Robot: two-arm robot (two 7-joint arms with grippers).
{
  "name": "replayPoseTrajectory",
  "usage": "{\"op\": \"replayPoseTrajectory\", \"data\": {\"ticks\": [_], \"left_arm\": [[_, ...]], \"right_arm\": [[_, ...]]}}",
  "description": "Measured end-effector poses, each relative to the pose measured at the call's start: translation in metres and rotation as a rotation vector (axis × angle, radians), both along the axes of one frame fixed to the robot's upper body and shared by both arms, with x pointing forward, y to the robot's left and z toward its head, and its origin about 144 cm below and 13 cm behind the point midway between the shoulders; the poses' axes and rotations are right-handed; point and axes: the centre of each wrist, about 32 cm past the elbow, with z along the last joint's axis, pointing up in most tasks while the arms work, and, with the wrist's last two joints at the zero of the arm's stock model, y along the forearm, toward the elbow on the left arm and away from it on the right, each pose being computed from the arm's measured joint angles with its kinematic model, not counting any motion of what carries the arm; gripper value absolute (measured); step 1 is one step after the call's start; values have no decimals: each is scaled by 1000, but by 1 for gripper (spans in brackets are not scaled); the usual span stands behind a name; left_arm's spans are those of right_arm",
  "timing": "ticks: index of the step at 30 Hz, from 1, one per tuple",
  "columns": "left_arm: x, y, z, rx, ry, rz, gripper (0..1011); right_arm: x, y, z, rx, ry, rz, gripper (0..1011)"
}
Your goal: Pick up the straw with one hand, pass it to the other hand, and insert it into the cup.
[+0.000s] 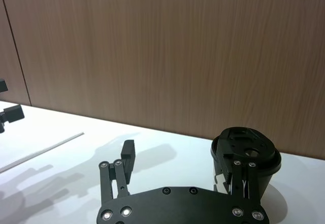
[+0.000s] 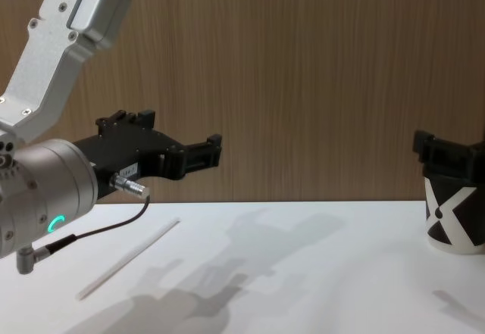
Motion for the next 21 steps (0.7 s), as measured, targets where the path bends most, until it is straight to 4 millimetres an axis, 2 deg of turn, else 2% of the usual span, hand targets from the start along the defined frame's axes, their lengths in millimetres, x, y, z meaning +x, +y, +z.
{"op": "replayPoseTrajectory", "data": {"ticks": [21], "left_arm": [[0,0,0,0,0,0,1003]], "right_arm": [[0,0,0,0,0,0,1001]]}}
